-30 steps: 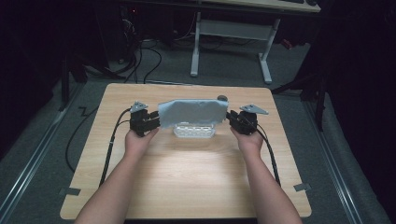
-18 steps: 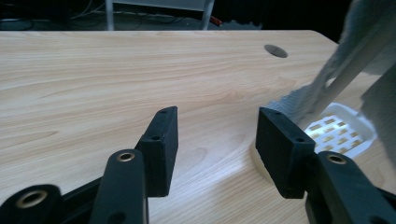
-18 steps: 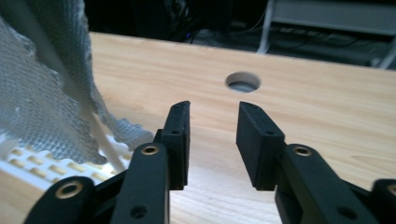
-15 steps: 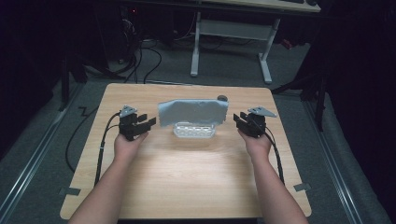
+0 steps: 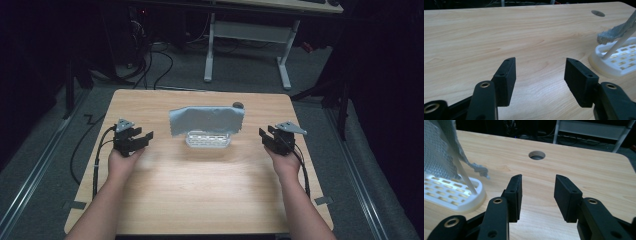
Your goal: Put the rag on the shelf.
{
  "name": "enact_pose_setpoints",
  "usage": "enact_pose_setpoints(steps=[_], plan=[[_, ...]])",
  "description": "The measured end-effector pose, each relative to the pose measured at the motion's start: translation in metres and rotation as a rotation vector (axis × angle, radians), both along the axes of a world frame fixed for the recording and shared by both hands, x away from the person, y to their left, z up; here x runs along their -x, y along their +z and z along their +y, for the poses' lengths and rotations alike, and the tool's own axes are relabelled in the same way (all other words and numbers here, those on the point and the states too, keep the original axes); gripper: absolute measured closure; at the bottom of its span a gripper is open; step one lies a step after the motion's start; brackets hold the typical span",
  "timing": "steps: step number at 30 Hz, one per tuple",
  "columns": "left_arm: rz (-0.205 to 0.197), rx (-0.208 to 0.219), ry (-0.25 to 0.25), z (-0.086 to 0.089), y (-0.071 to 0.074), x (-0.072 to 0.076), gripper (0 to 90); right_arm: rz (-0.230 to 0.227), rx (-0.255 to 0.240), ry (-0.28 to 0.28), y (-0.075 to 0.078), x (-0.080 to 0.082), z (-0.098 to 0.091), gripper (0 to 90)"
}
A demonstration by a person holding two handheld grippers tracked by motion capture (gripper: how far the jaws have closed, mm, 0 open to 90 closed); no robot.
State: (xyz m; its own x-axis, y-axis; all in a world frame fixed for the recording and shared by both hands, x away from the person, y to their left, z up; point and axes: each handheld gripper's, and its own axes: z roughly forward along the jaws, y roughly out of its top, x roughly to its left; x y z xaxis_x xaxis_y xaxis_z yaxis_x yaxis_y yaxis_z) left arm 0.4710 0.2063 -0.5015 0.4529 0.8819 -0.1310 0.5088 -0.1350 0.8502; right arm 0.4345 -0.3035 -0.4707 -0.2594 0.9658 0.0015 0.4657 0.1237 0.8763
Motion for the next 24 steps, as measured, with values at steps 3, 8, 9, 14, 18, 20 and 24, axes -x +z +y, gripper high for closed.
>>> enact_pose_setpoints(steps=[3,8,9,14,18,20,24], plan=[[0.006,-0.001,0.012,0.005,-0.002,0.004,42.4,0.013,0.008,-0.002,-0.001,0.004,-0.003,57.6],[0.010,-0.008,0.016,0.008,-0.001,0.011,42.1,-0.004,0.016,-0.004,-0.001,0.011,-0.007,57.5],[0.009,-0.009,0.014,0.008,-0.001,0.013,42.1,0.007,0.017,-0.002,-0.002,0.013,-0.008,57.2],[0.020,-0.015,-0.008,0.007,0.002,0.025,41.8,-0.001,0.032,0.010,-0.001,0.025,-0.008,57.6],[0.036,-0.029,-0.029,0.005,0.002,0.039,42.0,0.024,0.051,0.009,0.001,0.037,-0.007,56.4],[0.046,-0.025,-0.035,0.005,0.002,0.047,42.2,0.000,0.049,0.022,0.001,0.047,-0.006,56.2],[0.062,-0.032,-0.050,0.003,0.001,0.067,42.1,0.007,0.054,0.049,0.001,0.065,-0.002,53.9]])
